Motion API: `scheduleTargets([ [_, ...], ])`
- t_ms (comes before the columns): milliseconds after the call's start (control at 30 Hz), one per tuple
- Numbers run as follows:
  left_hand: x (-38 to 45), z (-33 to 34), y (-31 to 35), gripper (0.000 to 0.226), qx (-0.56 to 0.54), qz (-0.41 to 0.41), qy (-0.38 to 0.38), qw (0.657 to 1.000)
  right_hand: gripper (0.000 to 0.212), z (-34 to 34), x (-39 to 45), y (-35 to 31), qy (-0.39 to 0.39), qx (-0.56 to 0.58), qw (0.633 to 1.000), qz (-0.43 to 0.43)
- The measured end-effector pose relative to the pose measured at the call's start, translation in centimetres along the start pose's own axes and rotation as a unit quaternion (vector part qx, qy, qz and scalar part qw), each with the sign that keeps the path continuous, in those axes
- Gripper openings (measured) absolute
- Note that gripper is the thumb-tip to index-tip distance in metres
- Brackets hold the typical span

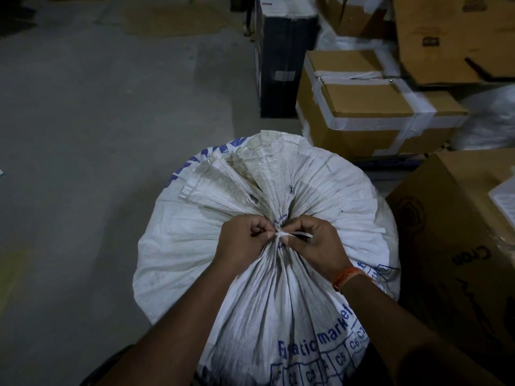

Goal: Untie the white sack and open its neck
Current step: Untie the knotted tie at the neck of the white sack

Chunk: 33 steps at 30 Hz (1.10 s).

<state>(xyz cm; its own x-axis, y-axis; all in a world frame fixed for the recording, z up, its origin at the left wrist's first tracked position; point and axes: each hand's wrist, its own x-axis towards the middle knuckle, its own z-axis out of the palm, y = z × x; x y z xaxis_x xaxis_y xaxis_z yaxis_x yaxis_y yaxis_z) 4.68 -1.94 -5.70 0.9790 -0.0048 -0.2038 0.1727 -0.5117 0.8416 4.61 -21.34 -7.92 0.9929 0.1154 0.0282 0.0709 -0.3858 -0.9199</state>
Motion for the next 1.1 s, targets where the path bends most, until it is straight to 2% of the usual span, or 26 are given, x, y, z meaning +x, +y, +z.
scheduleTargets([
  [167,-0.6,0.3,1.0,0.015,-0.046,-0.009,0.017,0.999,0.012,-0.2,-0.4,-0.9,0.001,-0.015,1.000,-0.006],
  [333,-1.0,-0.2,1.3,0.018,-0.011,0.033,0.018,0.999,0.018,-0.9,-0.5,-1.4,0.034,-0.144,0.983,-0.112],
  [500,-0.6,-0.2,1.3,0.017,-0.016,0.043,0.017,0.999,0.013,-1.5,-1.1,-2.2,0.018,-0.149,0.983,-0.108],
  [600,-0.5,-0.4,1.2,0.017,-0.022,0.038,0.015,0.999,0.012,-2.9,-1.4,-2.7,-0.025,-0.175,0.977,-0.118],
  [767,-0.4,-0.5,1.2,0.017,-0.022,0.031,0.009,0.999,0.013,-5.2,-2.3,-2.3,-0.150,-0.221,0.955,-0.129],
  [900,-0.5,-0.3,1.0,0.019,0.012,0.044,0.031,0.998,0.016,-5.7,-2.4,-2.4,-0.193,-0.224,0.948,-0.121],
  [1000,-0.6,-0.1,0.8,0.019,0.049,0.060,0.044,0.996,0.035,-4.8,-2.3,-2.9,-0.138,-0.209,0.960,-0.125],
  [1100,-0.9,-0.2,0.9,0.019,0.051,0.088,0.033,0.994,0.023,-3.4,-2.0,-3.3,-0.030,-0.197,0.976,-0.084],
])
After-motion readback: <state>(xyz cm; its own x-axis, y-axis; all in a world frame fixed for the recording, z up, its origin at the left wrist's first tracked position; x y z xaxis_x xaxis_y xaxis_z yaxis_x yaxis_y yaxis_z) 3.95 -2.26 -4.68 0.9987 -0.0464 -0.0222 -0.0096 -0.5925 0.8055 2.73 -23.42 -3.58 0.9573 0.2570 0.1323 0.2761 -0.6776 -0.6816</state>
